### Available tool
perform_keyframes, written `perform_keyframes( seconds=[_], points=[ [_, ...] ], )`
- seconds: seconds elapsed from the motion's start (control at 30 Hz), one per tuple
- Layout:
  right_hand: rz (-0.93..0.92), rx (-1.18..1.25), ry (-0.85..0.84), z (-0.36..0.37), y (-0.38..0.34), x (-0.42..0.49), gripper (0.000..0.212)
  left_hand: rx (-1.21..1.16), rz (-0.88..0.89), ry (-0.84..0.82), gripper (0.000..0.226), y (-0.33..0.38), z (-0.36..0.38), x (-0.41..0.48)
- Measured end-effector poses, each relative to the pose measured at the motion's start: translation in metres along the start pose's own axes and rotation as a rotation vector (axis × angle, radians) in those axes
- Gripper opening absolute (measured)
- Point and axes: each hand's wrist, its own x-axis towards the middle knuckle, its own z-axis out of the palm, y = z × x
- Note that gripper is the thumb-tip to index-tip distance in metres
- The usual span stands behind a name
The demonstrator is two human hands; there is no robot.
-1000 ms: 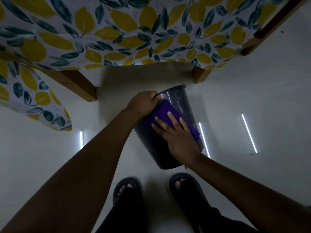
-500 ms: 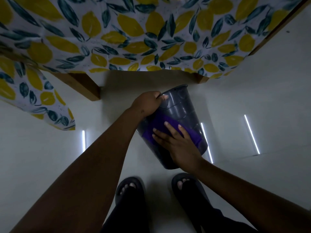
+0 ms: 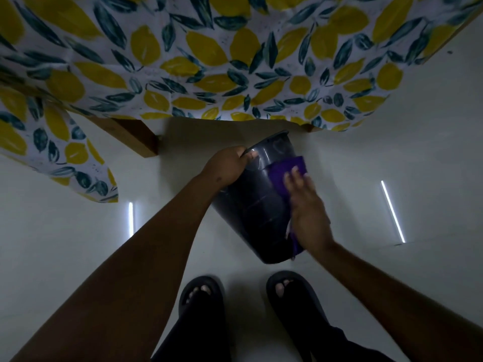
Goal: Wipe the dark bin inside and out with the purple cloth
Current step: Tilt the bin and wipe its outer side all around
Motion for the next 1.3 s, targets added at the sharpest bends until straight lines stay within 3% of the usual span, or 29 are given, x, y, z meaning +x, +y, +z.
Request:
perform_keyframes(
  seconds=[0.07,0.13,0.27,0.37,0.5,0.6,0.73,0.83,0.9,0.97,1.1,1.2,1.3],
  points=[
    [0.365,0.316,0.009,-0.013,0.014,0.021,0.053,0.002,0.001,0.015,0.049,-0.002,0.003,-0.001],
    [0.456,0.428,-0.002,-0.017,0.015,0.023,0.049,0.012,0.016,0.048,0.049,-0.002,0.003,-0.001],
    [0.115,0.118,-0.020,0.002,0.000,-0.020,0.067,0.124,0.002,0.048,0.048,0.002,0.001,0.004],
    [-0.145,-0.216,-0.167,0.012,-0.015,-0.044,0.089,0.153,-0.008,0.038,0.052,0.008,0.002,0.007],
    [-0.493,-0.382,-0.375,0.020,-0.038,-0.038,0.066,0.112,-0.009,0.000,0.051,0.017,0.006,0.012],
    [-0.621,-0.579,-0.590,0.022,-0.067,-0.017,0.072,0.109,0.000,-0.003,0.051,0.016,0.004,0.011],
    [-0.680,-0.701,-0.582,0.021,-0.091,0.000,0.082,0.099,0.016,-0.017,0.046,0.006,0.000,0.008],
    [-0.672,-0.705,-0.510,0.023,-0.078,0.002,0.092,0.095,0.041,-0.049,0.046,0.008,-0.001,0.010],
    [-0.650,-0.603,-0.447,0.019,-0.066,0.000,0.086,0.103,0.049,-0.075,0.045,0.010,-0.002,0.011],
    [-0.550,-0.439,-0.335,0.011,-0.050,-0.004,0.070,0.104,0.045,-0.091,0.044,0.009,-0.003,0.011],
    [-0.228,-0.239,-0.151,-0.001,-0.019,-0.008,0.072,0.077,0.037,-0.082,0.044,-0.003,-0.006,0.008],
    [-0.039,-0.028,-0.098,-0.005,-0.004,-0.004,0.058,0.074,0.016,-0.079,0.037,-0.005,-0.007,0.004],
    [-0.034,-0.130,-0.094,0.001,-0.011,-0.009,0.063,0.084,0.014,-0.060,0.040,0.002,-0.006,0.003]
  ],
)
